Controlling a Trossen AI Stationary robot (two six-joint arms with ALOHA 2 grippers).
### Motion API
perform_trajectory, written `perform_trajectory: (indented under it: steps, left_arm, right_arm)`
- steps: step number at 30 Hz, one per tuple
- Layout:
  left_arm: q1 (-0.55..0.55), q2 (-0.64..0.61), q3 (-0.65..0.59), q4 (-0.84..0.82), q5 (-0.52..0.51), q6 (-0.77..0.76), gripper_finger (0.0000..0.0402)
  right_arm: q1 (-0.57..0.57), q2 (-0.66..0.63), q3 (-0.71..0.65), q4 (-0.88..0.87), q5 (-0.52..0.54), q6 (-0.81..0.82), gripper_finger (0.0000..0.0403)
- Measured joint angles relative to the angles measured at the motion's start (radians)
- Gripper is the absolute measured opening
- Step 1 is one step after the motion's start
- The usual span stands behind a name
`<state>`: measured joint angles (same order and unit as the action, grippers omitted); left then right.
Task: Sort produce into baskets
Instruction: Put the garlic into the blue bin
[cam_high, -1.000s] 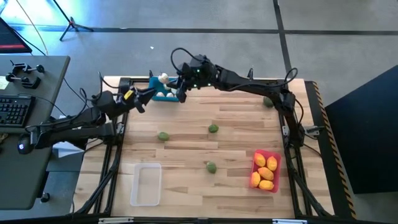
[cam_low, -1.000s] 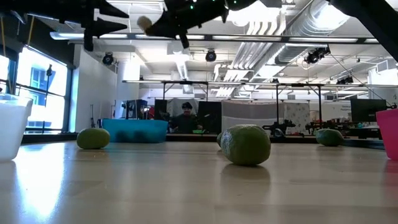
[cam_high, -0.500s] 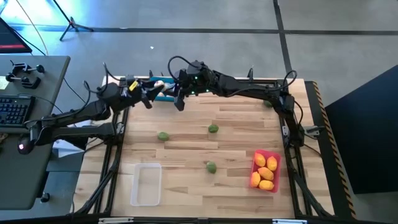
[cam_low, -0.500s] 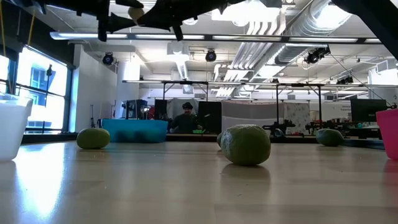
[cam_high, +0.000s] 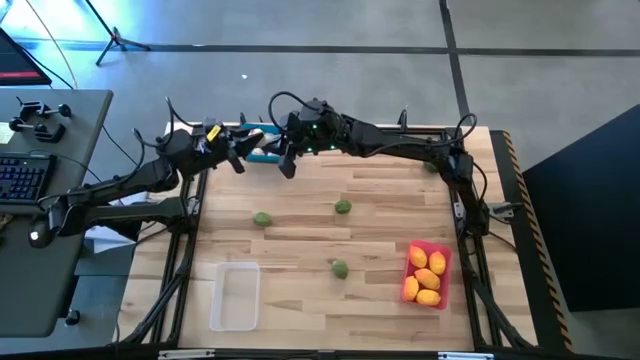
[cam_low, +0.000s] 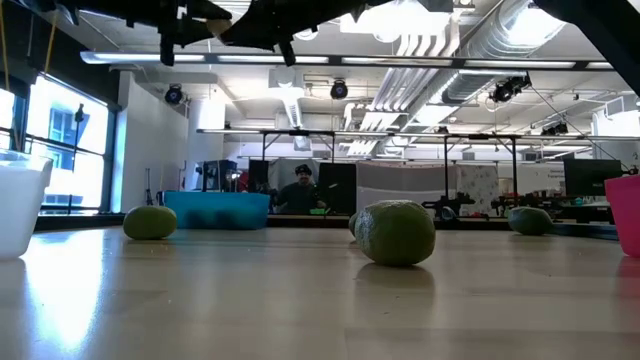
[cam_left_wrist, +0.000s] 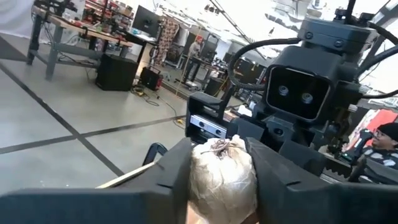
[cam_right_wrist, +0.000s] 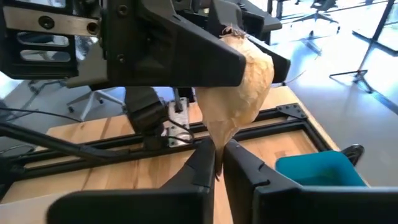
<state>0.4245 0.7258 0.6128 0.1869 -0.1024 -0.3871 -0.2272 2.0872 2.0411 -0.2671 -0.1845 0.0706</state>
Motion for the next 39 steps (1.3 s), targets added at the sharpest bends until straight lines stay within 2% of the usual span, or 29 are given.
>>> perform_trajectory:
  steps: [4, 12, 17, 22, 25, 33, 39]
  left_arm:
    - [0.035, 0.0, 0.0, 0.0, 0.011, -0.001, 0.0076]
    - [0.156, 0.001, 0.0, 0.016, 0.043, -0.001, 0.0076]
    - [0.271, 0.033, 0.0, -0.069, 0.047, 0.007, 0.0076]
    - [0.389, 0.133, 0.0, -0.214, 0.051, 0.011, 0.0077]
    - [0.445, 0.223, 0.0, -0.237, 0.076, 0.041, 0.0077]
    - [0.531, 0.485, 0.0, -0.156, 0.124, 0.088, 0.0077]
    - [0.546, 0.594, 0.0, -0.1, 0.151, 0.102, 0.0078]
  right_arm:
    - [0.0, 0.0, 0.0, -0.003, 0.023, 0.0, 0.0045]
    - [-0.011, 0.0, 0.0, -0.036, 0.048, 0.0, 0.016]
    - [-0.027, 0.0, 0.0, -0.084, 0.063, -0.003, 0.0202]
    - [-0.042, 0.0, 0.0, -0.124, 0.066, -0.003, 0.021]
    - [-0.047, 0.0, 0.0, -0.134, 0.066, 0.0, 0.0211]
    - [-0.048, 0.0, 0.0, -0.14, 0.079, 0.0, 0.0211]
    - [-0.048, 0.0, 0.0, -0.14, 0.08, 0.0, 0.0211]
